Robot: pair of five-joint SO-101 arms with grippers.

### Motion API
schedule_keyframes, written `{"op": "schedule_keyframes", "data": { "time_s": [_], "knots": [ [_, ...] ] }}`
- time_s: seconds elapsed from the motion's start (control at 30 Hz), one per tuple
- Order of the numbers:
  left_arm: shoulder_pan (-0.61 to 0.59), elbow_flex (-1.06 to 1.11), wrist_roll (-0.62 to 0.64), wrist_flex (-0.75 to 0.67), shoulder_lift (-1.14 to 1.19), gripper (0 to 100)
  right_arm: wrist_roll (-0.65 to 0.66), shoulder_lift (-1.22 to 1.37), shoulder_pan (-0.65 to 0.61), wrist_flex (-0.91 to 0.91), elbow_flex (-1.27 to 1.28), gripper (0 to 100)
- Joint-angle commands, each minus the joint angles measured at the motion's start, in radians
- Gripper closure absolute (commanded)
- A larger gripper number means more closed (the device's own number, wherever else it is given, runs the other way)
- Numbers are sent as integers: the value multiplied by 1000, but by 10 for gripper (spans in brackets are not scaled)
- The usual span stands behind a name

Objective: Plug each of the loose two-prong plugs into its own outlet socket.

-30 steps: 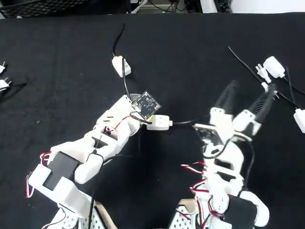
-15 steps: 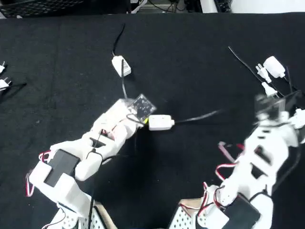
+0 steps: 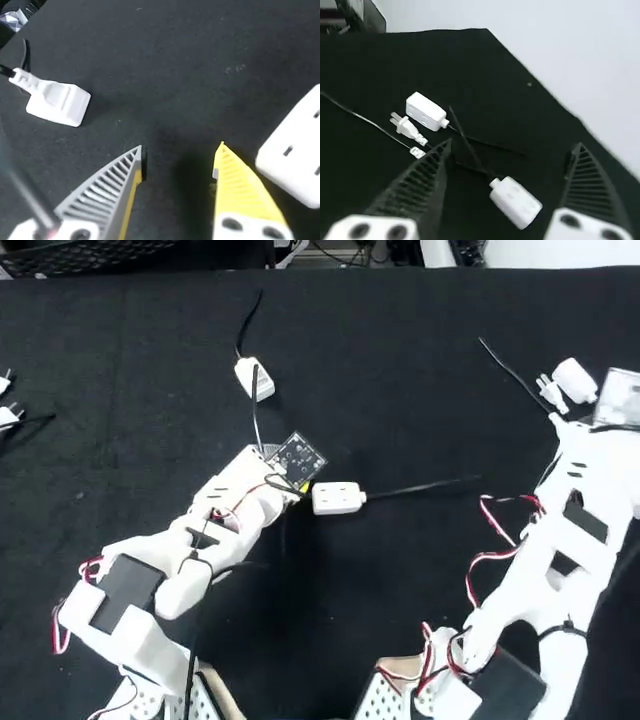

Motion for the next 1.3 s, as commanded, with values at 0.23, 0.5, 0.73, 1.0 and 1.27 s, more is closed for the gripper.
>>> {"op": "schedule_keyframes", "data": {
  "time_s": [0.23,0.5,0.73,1.0,1.27],
  "knots": [
    [-8,-18,-9,-15,-37,762,-299,41,-21,12,-173,662],
    [-8,-16,-9,-15,-37,762,-549,364,-17,272,-535,662],
    [-7,-16,-9,-15,-37,762,-891,671,-17,338,-822,662],
    [-8,-16,-6,-15,-37,762,-1292,978,-40,546,-1221,663],
    [-10,-16,-5,-15,-43,762,-1343,1227,-135,760,-1635,793]
  ]
}}
